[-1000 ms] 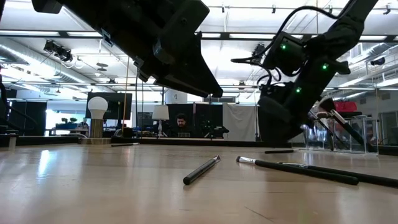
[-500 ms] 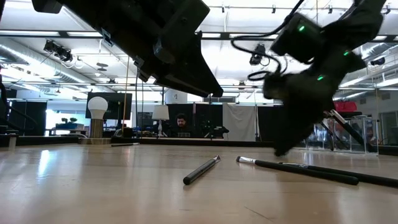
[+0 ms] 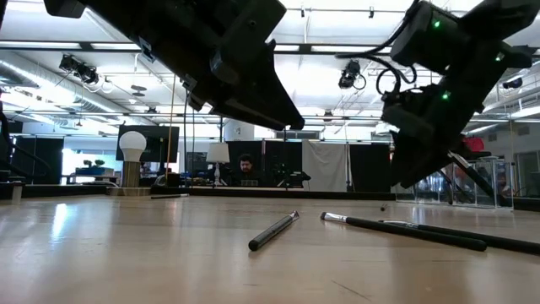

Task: Sort items
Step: Put the silver liner brush into the transparent organizer

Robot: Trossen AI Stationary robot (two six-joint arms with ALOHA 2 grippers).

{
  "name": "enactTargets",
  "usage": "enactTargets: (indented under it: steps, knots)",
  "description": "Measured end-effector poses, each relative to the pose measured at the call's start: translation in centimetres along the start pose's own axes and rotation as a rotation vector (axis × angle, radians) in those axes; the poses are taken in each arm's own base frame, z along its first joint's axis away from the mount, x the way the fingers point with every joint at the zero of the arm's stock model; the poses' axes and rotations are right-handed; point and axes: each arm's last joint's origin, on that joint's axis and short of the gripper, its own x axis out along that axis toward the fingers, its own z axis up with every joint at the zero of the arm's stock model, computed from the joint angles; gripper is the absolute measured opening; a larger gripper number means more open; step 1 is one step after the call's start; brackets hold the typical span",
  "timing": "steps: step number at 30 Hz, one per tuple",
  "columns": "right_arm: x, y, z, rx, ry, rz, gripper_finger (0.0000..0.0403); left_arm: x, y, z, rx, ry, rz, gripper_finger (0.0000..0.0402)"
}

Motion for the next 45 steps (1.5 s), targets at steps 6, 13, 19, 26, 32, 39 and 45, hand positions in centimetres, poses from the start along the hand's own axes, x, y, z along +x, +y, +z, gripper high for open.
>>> enactTargets:
  steps: [6,13,19,26,32,39,45]
  knots:
    - [2.2,-0.3,1.0,0.053,-0.041,-0.05,0.0201,0.0,0.0,0.0,-0.001,-0.001,0.0,0.0174]
    - [5.0,-0.7,1.7,0.071,-0.09,-0.106,0.0226,0.0,0.0,0.0,0.008,-0.002,-0.001,0.0174]
    - [5.9,-1.1,1.6,0.071,-0.091,-0.155,0.0239,0.0,0.0,0.0,0.008,-0.002,-0.001,0.0174]
    - [5.9,-1.2,1.6,0.066,-0.091,-0.17,0.023,0.0,0.0,0.0,0.007,-0.002,-0.001,0.0174]
    - [6.0,-0.9,1.9,-0.003,-0.069,-0.105,0.0207,0.0,0.0,0.0,0.006,-0.002,-0.001,0.0174]
    - [6.1,0.6,1.8,-0.197,-0.047,0.08,0.0183,0.0,0.0,0.0,0.005,-0.002,-0.002,0.0174]
    - [6.9,1.5,0.7,-0.303,-0.059,0.073,0.0171,0.0,0.0,0.0,0.005,-0.002,-0.001,0.0174]
